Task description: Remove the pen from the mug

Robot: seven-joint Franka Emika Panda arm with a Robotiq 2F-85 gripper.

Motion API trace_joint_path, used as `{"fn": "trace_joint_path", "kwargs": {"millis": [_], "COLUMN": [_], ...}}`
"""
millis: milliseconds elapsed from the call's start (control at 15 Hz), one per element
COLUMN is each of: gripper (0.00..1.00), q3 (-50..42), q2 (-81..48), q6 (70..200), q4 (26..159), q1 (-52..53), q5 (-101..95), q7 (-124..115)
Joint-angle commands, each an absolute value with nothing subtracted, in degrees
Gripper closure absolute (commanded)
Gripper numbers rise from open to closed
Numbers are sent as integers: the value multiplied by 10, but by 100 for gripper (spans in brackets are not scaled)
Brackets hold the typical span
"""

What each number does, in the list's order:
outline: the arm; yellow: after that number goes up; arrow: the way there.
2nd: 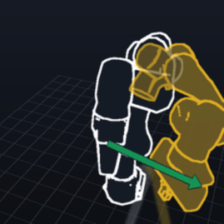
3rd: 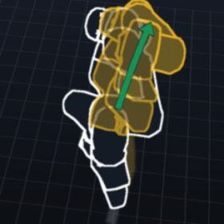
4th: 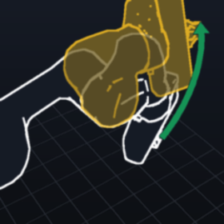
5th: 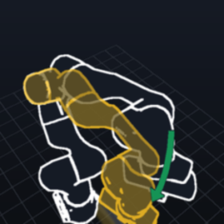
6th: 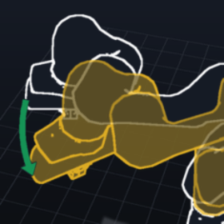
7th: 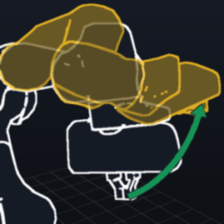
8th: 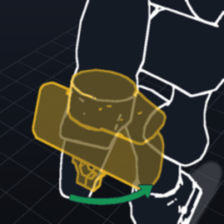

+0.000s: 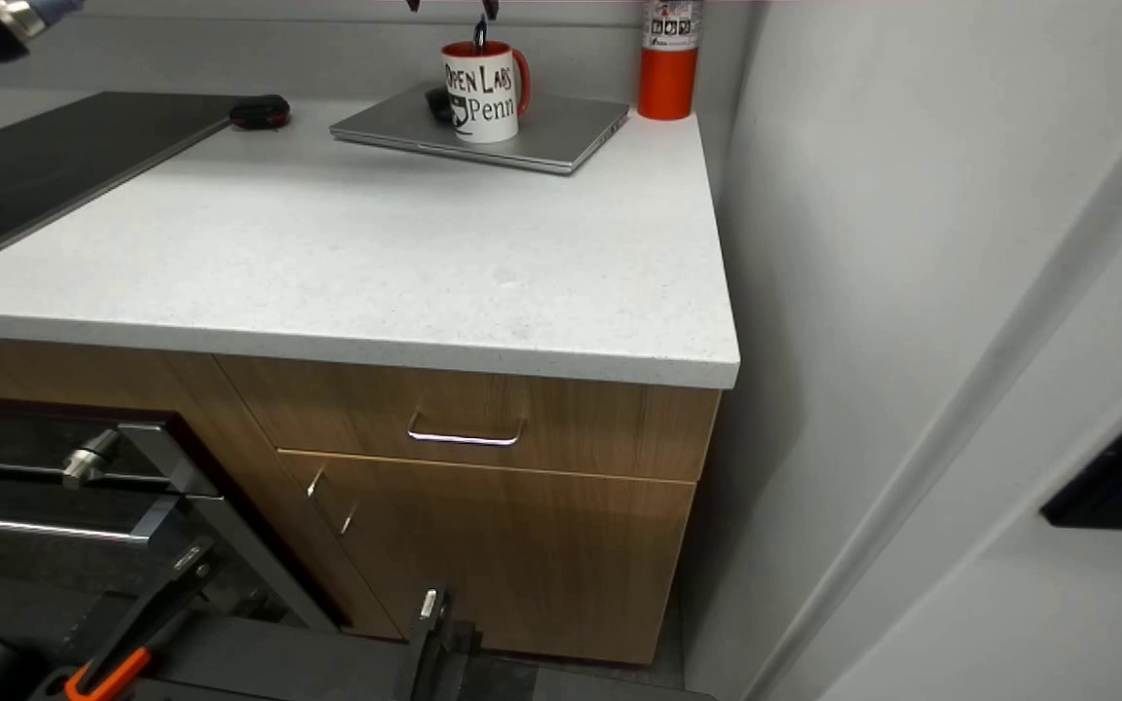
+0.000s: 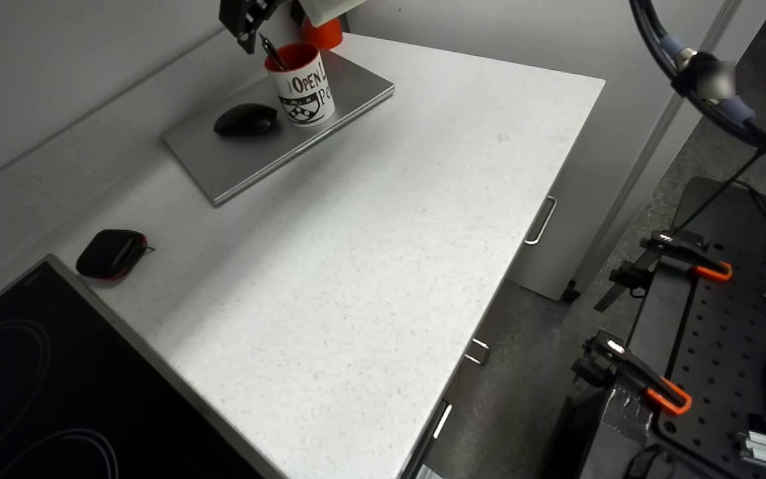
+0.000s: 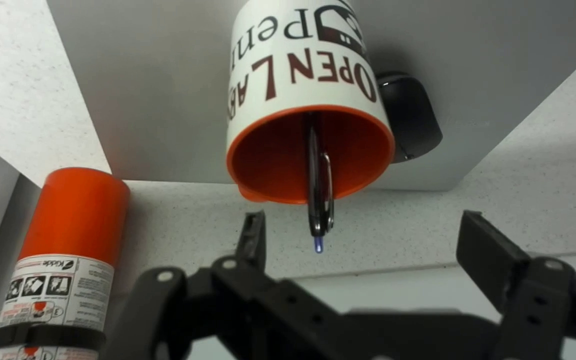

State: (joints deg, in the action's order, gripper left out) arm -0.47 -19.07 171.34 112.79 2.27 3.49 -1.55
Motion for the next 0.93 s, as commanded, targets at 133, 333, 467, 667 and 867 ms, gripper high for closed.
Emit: {"fn": "trace_joint_path", "kwargs": {"millis": [133,333,467,667,867], "gripper": [0,0,0,0,3], "q3": [2,-2,-2,-8,-8], "q2": [-228,-245,-257,-273,-287], "q6": [1729,1735,1737,1740,1735], "q4": [1085,1067,1054,1039,1024], "q1": [22,26,27,28,23], "q5": [24,19,17,9,9], "q7": [-14,-16,-15,-16,-14]}}
